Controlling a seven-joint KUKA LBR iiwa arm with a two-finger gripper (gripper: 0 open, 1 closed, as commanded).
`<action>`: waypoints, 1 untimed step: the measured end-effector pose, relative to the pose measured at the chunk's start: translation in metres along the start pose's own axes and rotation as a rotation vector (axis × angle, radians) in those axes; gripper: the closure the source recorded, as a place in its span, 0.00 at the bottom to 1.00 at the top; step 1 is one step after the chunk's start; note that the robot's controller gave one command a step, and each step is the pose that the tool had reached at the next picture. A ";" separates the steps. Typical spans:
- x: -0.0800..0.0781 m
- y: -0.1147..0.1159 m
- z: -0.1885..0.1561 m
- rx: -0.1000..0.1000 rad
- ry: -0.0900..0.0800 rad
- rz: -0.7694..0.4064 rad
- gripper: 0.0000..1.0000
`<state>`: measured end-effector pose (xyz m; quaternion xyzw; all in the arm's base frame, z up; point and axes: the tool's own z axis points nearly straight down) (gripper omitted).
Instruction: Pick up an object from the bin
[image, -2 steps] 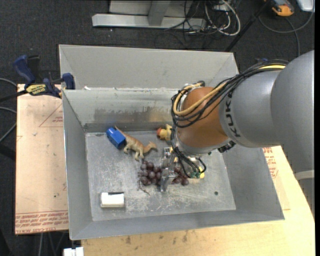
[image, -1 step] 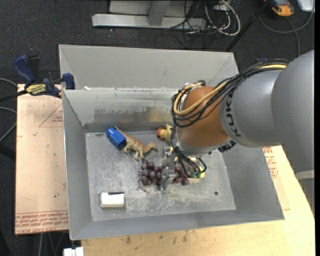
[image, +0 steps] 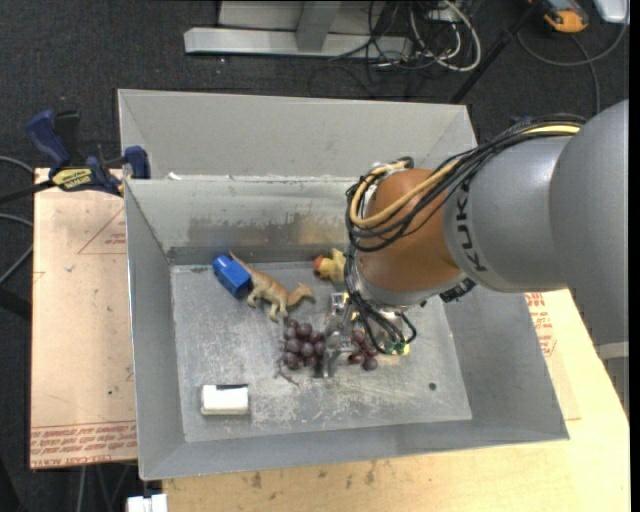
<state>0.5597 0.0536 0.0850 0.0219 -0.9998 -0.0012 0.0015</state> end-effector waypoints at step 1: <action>0.000 0.000 -0.015 0.001 0.000 0.001 1.00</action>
Offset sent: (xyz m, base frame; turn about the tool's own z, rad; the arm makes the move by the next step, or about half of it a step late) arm 0.0000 0.0001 0.0406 0.0000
